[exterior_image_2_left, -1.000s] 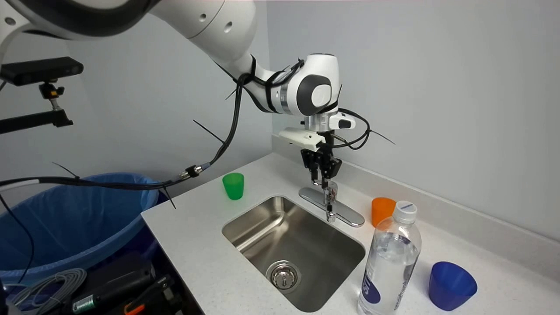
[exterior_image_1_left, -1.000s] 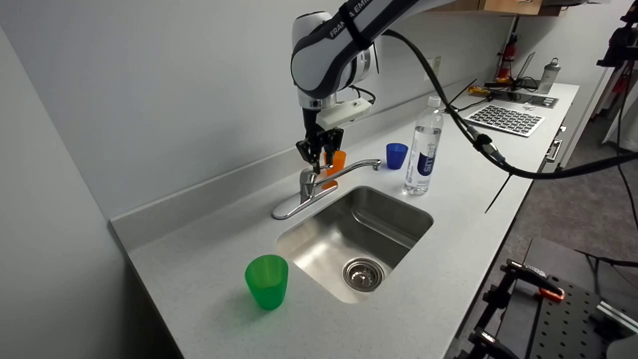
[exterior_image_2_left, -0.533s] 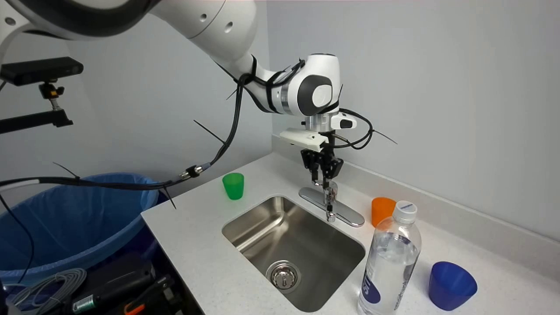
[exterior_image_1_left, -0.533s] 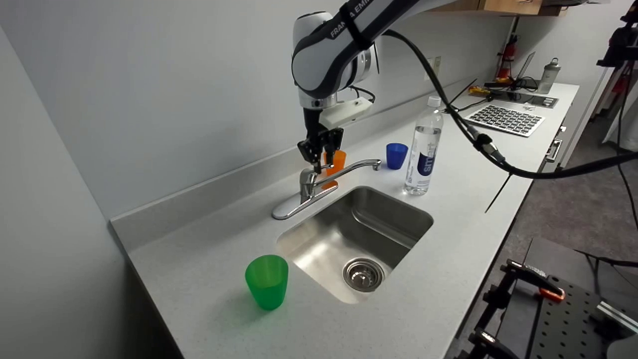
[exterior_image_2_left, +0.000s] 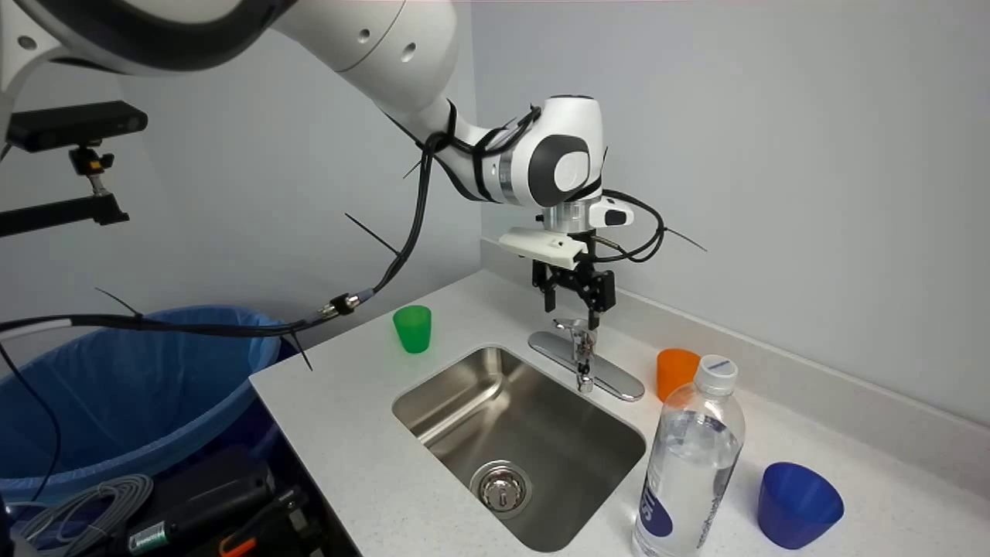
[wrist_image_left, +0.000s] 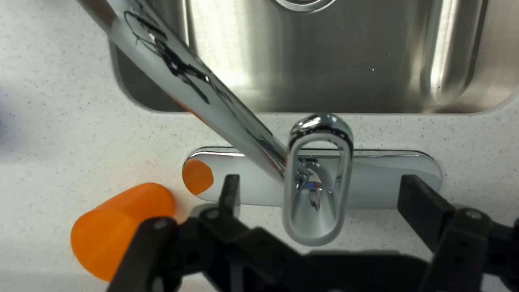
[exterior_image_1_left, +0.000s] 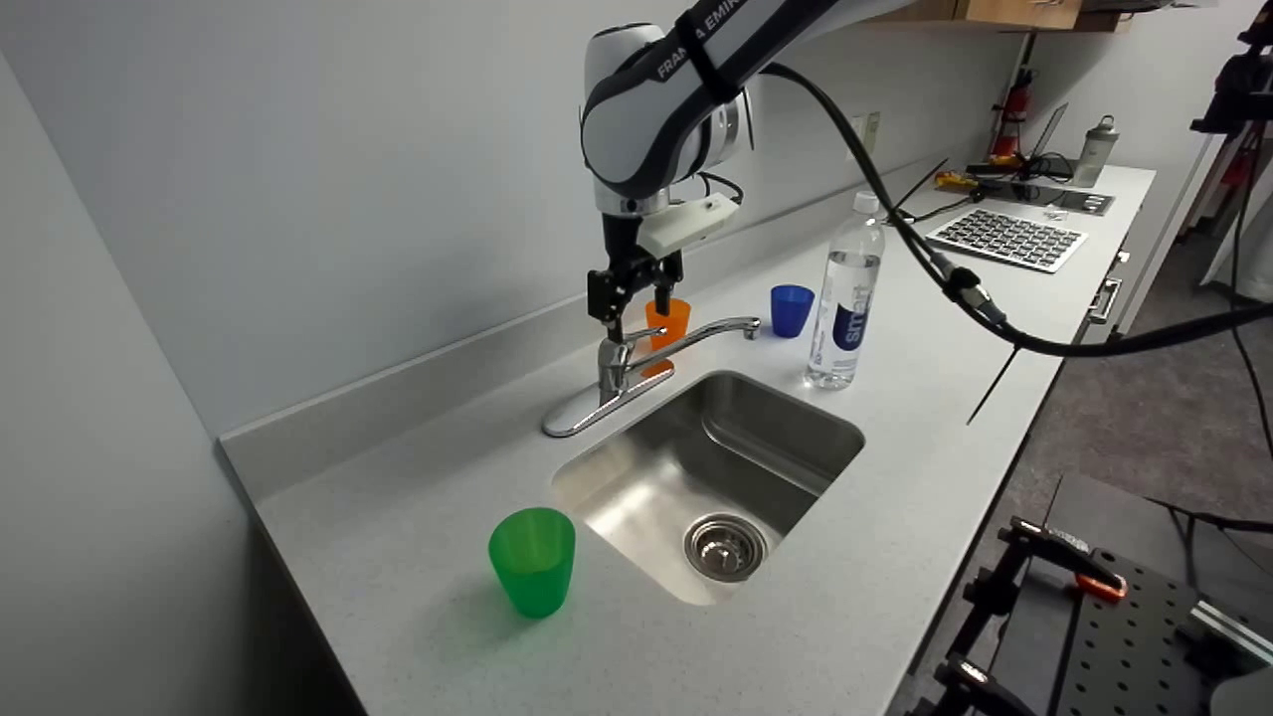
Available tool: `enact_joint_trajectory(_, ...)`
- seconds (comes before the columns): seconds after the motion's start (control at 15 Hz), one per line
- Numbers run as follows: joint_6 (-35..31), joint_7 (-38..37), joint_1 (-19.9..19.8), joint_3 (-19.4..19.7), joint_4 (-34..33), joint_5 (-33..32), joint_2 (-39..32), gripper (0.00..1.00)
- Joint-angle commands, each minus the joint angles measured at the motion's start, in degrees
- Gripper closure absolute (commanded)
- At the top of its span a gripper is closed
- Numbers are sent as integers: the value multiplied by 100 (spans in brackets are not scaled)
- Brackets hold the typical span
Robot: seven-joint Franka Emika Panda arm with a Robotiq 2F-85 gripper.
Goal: Move the tap handle up
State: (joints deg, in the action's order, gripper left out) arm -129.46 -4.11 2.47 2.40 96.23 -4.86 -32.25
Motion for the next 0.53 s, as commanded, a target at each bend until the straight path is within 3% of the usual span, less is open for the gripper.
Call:
enact_joint_trajectory(0.0, -1, 181, -85, -60, -202, 18, -124, 0)
enact_joint_trajectory(0.13, 191, 254, -98, -77, -228, 36, -113, 0)
enact_joint_trajectory(0.47, -39, 483, -145, -119, -205, 66, -134, 1)
